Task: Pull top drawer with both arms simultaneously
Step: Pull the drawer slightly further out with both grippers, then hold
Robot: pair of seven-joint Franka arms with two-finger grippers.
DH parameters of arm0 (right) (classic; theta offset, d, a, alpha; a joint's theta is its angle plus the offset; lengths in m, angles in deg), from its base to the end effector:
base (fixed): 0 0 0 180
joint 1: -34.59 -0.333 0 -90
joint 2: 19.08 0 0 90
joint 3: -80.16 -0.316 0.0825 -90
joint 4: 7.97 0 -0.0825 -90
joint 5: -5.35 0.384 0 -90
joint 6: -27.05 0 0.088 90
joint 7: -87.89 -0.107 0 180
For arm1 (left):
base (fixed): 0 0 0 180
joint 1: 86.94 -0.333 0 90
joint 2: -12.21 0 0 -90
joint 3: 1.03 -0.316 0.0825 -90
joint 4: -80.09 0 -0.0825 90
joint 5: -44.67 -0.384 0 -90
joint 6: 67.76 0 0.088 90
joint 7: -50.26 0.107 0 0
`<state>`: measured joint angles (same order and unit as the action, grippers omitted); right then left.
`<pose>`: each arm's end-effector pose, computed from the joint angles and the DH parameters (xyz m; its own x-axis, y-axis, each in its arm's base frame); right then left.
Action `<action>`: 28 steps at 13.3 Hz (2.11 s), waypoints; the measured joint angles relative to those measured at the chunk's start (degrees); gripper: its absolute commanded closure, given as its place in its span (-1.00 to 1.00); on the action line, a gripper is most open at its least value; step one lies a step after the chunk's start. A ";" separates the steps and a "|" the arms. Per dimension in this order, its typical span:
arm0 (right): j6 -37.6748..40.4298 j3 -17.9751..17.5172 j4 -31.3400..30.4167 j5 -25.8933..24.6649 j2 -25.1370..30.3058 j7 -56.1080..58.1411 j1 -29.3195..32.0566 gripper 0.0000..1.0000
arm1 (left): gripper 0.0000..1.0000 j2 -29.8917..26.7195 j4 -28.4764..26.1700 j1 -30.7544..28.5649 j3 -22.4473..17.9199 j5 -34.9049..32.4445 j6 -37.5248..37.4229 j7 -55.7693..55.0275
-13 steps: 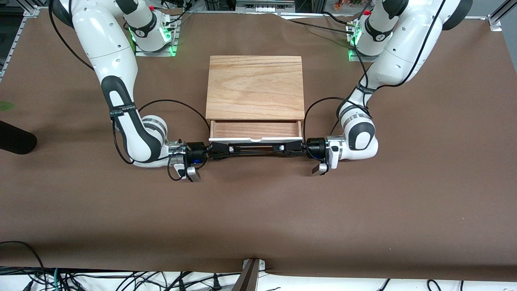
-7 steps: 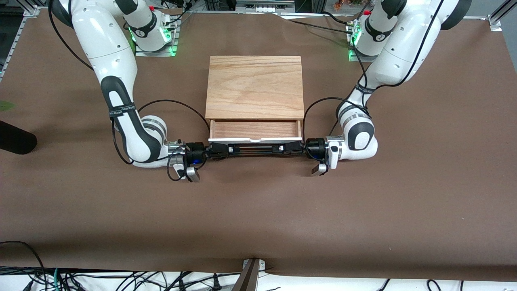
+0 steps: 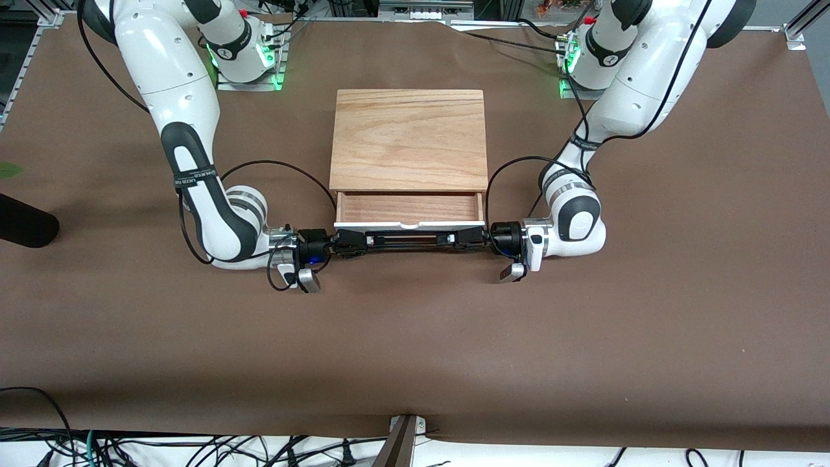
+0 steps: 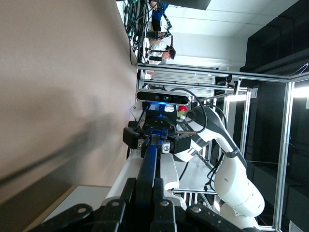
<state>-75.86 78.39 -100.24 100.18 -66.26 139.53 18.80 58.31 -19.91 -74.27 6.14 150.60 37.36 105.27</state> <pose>0.6217 0.2820 0.1725 0.9953 0.0897 0.0363 0.0445 -0.0908 -0.9949 0.5904 -0.2868 0.1489 0.9953 0.0649 -0.0723 0.0711 0.0212 0.9972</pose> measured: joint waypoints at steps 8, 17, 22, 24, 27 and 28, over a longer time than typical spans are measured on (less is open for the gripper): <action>0.01 -0.05 0.15 -0.09 -0.06 0.00 0.14 1.00 | 1.00 0.00 0.17 0.27 -0.23 0.34 0.04 -0.27; 0.52 -0.09 2.36 -0.23 -1.61 -0.53 0.34 1.00 | 1.00 0.24 1.01 0.42 -0.47 0.34 0.69 -1.39; 0.28 -0.09 3.48 -0.24 -2.16 -0.63 0.40 1.00 | 1.00 0.66 2.09 0.82 -1.07 0.30 0.68 -2.37; 0.39 -0.09 4.60 -0.29 -2.92 -1.15 0.46 1.00 | 1.00 1.06 2.80 1.03 -1.41 0.30 0.68 -3.02; 0.42 -0.09 5.67 -0.39 -3.59 -1.61 0.52 1.00 | 1.00 1.44 3.58 1.16 -1.70 0.24 0.67 -4.14; 0.42 -0.09 6.01 -0.39 -3.82 -1.71 0.53 1.00 | 1.00 1.54 3.83 1.26 -1.86 0.24 0.66 -4.41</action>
<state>-75.44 78.31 -94.23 99.79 -70.08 137.82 19.34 59.85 -16.08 -73.01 4.28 150.84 38.02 100.85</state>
